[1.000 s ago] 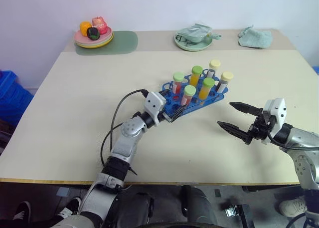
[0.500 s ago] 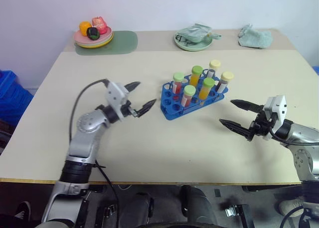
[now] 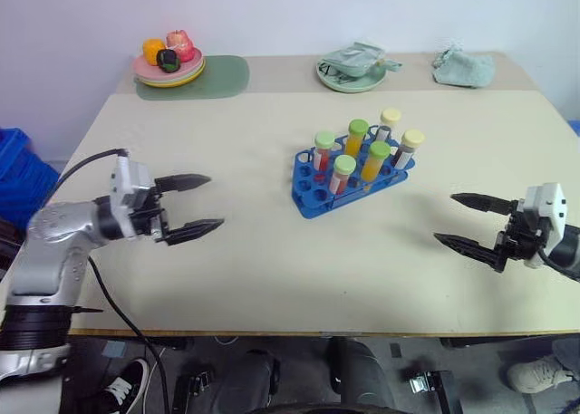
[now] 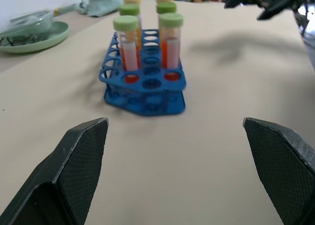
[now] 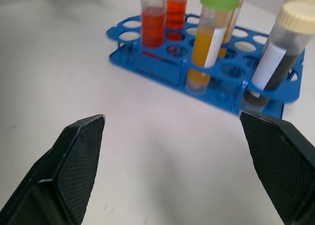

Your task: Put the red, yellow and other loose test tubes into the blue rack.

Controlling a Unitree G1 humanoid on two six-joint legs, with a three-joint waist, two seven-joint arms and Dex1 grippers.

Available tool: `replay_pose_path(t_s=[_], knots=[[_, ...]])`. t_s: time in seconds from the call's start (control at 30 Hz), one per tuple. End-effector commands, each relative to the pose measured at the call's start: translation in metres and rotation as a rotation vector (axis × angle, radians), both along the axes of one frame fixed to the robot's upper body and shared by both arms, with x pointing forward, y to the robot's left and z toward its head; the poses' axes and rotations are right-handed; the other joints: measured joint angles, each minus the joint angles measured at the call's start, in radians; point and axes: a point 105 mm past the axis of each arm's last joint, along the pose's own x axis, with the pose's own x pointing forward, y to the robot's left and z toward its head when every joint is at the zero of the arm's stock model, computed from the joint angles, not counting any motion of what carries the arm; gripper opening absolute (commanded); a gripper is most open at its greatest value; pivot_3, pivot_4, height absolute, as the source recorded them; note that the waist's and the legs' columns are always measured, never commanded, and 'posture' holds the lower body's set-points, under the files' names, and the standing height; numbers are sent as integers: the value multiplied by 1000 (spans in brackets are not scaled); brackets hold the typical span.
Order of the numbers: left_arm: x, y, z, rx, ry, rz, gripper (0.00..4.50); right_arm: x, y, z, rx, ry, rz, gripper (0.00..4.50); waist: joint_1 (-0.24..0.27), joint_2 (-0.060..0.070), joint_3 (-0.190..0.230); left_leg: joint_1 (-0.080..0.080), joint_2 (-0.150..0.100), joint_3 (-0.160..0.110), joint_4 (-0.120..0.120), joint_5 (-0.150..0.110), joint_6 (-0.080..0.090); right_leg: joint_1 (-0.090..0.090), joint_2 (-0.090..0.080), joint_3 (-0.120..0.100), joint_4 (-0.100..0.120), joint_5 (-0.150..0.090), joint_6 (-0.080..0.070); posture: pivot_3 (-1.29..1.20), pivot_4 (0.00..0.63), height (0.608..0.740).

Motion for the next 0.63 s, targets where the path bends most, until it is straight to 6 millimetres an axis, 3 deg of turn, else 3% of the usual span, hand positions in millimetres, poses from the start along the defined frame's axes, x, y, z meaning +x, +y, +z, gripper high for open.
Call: replay_pose_path(t_s=[0.03, 0.27, 0.63], knots=[[-10, 15, 4, 28, -14, -17, 4489, -2, -11, 12, -39, -47, -7, 4500, -7, 0, 0, 0, 0, 1, 0, 0, 0, 0, 0, 0, 0, 0, 0, 0, 150, 740], [-5, 23, 3, 45, -65, 13, 4489, -3, -8, 17, -59, -67, -7, 4500, -13, 0, 0, 0, 0, 2, 0, 0, 1, 0, 0, 1, 0, 0, 0, 0, 150, 740], [9, 16, 7, -2, -87, 6, 4489, 1, 5, 23, -52, -91, -21, 4500, -14, 0, 0, -1, 0, 2, 0, -1, 1, -3, 0, 3, 0, 0, 0, 0, 150, 740]])
